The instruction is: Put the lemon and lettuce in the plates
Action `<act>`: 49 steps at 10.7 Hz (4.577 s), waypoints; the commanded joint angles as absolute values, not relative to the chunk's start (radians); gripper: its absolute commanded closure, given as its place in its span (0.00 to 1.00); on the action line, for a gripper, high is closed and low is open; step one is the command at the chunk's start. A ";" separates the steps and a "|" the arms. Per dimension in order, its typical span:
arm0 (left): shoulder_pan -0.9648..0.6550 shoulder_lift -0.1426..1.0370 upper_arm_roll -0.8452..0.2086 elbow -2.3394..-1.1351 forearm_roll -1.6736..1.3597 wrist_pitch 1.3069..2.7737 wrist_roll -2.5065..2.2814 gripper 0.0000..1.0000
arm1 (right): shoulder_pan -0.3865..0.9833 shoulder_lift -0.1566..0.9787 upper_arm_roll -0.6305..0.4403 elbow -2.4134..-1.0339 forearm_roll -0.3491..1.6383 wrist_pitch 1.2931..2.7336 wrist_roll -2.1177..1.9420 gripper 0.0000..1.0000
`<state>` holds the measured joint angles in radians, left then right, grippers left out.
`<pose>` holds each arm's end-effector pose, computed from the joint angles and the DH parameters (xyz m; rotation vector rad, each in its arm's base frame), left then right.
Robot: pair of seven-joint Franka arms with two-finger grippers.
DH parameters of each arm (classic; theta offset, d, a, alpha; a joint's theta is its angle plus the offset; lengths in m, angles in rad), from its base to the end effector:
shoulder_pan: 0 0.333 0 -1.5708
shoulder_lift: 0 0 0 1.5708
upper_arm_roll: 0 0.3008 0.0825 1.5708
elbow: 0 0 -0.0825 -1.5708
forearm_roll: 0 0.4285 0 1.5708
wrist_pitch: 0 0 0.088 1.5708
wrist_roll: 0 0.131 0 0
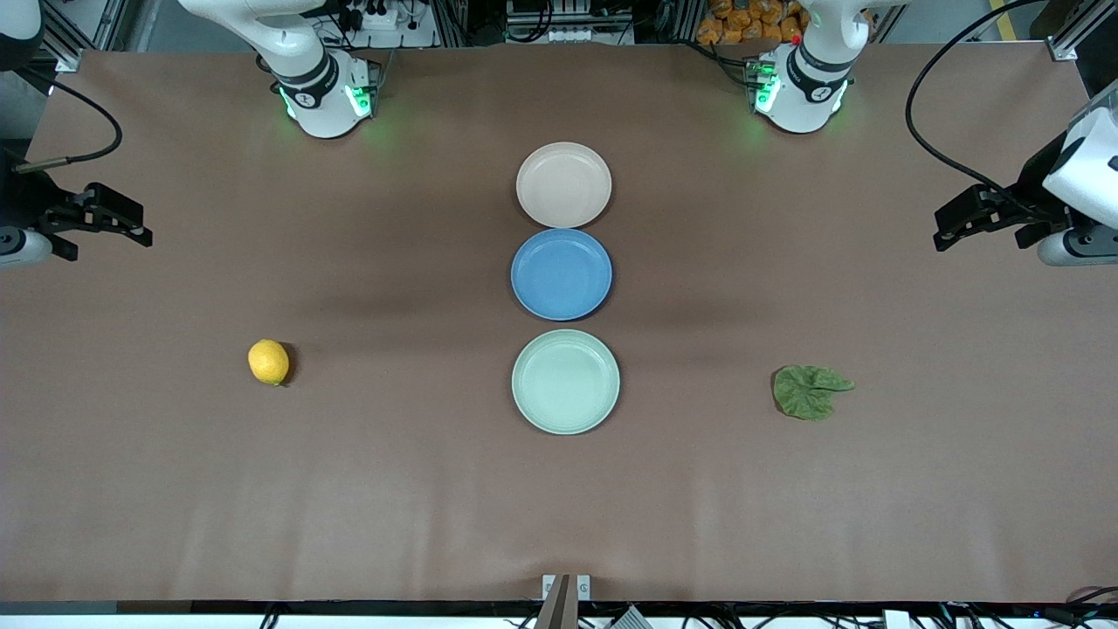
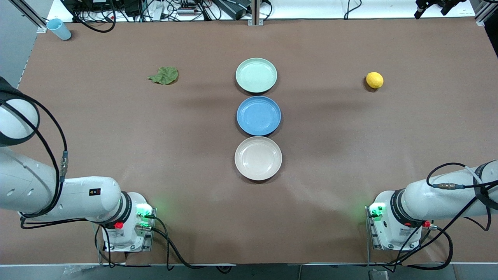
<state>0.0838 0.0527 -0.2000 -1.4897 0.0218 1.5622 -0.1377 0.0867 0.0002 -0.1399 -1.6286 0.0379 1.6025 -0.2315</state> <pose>0.6110 -0.0655 0.5951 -3.1326 -0.0349 -0.0346 0.5991 -0.0270 0.5581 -3.0882 -0.2734 0.0320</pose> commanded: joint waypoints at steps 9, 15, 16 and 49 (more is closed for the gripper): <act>0.092 0.132 -0.209 -1.505 0.046 1.563 -0.133 0.00 | 0.089 -0.015 -0.137 -1.660 0.049 1.612 -0.236 0.00; 0.109 0.322 -0.209 -1.555 0.048 1.779 -0.133 0.00 | 0.090 -0.014 -0.137 -1.660 0.049 1.612 -0.236 0.00; 0.109 0.349 -0.209 -1.555 0.048 1.804 -0.133 0.00 | 0.091 -0.014 -0.135 -1.660 0.049 1.614 -0.236 0.00; 0.075 0.729 -0.209 -1.661 0.206 2.272 -0.160 1.00 | 0.163 0.432 -0.133 -1.868 0.083 2.094 -0.195 0.00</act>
<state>0.0775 0.7297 -0.2074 -1.6626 0.1749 2.2611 -0.1379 0.1663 0.3886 -0.1315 -1.8834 0.0409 2.0569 -0.2036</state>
